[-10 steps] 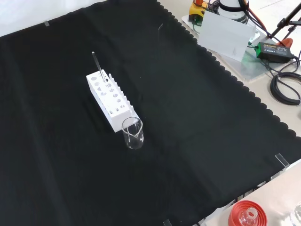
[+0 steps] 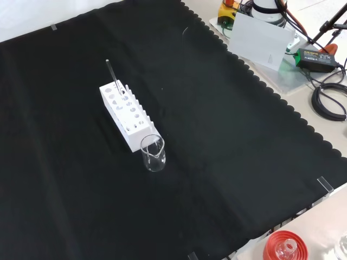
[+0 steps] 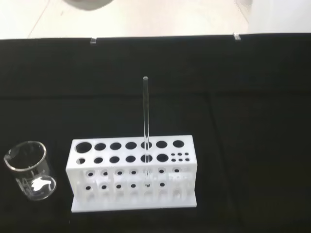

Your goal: Take the glass rod from the white test tube rack.

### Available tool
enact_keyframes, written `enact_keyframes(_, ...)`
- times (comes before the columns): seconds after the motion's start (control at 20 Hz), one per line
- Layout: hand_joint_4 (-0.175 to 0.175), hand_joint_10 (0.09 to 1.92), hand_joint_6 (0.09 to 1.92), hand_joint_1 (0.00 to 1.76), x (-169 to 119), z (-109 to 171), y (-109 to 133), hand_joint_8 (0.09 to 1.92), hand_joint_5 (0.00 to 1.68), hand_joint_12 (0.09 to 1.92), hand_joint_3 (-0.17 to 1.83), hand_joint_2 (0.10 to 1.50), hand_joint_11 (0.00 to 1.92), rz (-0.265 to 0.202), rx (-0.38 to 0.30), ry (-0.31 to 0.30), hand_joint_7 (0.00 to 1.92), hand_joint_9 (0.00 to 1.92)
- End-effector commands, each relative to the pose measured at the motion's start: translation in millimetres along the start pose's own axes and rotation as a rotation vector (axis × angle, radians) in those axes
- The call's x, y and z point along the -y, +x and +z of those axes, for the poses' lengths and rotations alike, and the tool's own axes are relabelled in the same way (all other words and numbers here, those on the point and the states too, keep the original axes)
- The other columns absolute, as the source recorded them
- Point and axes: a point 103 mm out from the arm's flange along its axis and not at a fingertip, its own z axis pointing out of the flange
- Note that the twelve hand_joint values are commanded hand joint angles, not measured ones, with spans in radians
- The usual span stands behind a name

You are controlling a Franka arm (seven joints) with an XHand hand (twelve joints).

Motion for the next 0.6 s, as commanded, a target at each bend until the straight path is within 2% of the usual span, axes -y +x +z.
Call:
enact_keyframes(0.05, -0.071, 0.95, 0.80, 0.81, -3.3, 3.4, 4.7, 0.84, 0.50, 1.51, 0.66, 0.71, 0.00, -0.005, -0.003, 0.031, 0.11, 0.25)
enact_keyframes(0.35, -0.058, 0.95, 0.84, 0.83, -9.4, 7.6, 2.9, 0.86, 0.41, 1.53, 0.70, 0.69, 0.04, -0.016, -0.021, 0.050, 0.15, 0.30)
enact_keyframes(0.6, -0.054, 0.94, 0.85, 0.82, -20.7, 13.1, 3.9, 0.87, 0.37, 1.48, 0.73, 0.67, 0.19, -0.043, -0.044, 0.061, 0.20, 0.39)
